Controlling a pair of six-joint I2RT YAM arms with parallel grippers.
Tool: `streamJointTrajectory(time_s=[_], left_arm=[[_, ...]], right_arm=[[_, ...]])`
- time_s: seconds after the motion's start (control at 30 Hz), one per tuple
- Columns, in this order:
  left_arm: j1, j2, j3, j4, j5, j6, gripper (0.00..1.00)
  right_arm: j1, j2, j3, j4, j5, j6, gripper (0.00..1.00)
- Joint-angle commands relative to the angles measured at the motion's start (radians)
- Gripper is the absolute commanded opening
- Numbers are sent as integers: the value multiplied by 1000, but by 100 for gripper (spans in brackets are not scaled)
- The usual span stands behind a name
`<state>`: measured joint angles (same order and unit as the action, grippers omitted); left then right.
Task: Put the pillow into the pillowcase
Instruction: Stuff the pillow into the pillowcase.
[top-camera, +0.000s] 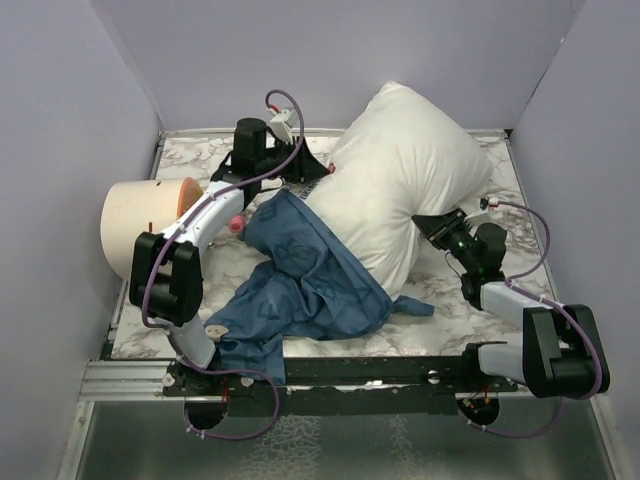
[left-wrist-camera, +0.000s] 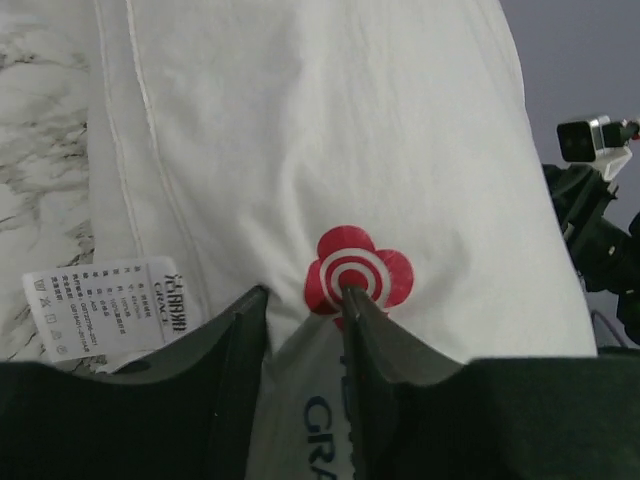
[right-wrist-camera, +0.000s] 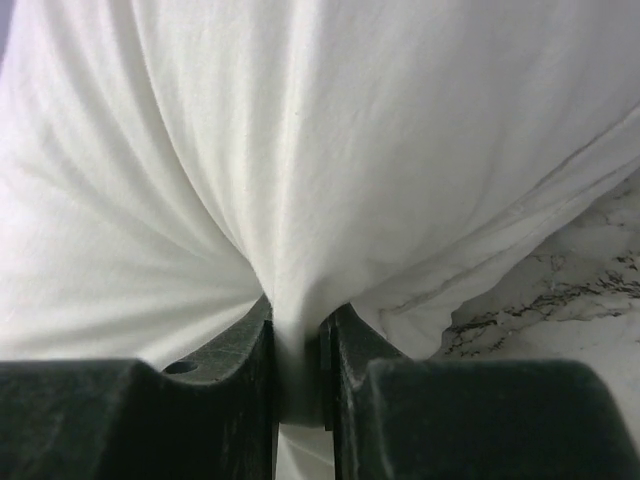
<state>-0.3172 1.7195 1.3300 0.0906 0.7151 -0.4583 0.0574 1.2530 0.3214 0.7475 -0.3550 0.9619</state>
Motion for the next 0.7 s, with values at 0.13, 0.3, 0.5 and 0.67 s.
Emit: streamJointTrajectory(time_s=[0.13, 0.3, 0.5, 0.67], left_arm=[[86, -55, 307, -296, -305, 93, 61], [116, -198, 220, -295, -312, 71, 65], [111, -482, -187, -197, -194, -124, 50], [5, -689, -412, -217, -414, -215, 26]], right_arm=[[7, -120, 55, 23, -57, -116, 16], [7, -101, 39, 58, -89, -95, 12], [7, -67, -9, 142, -133, -72, 10], [7, -55, -52, 200, -167, -44, 9]])
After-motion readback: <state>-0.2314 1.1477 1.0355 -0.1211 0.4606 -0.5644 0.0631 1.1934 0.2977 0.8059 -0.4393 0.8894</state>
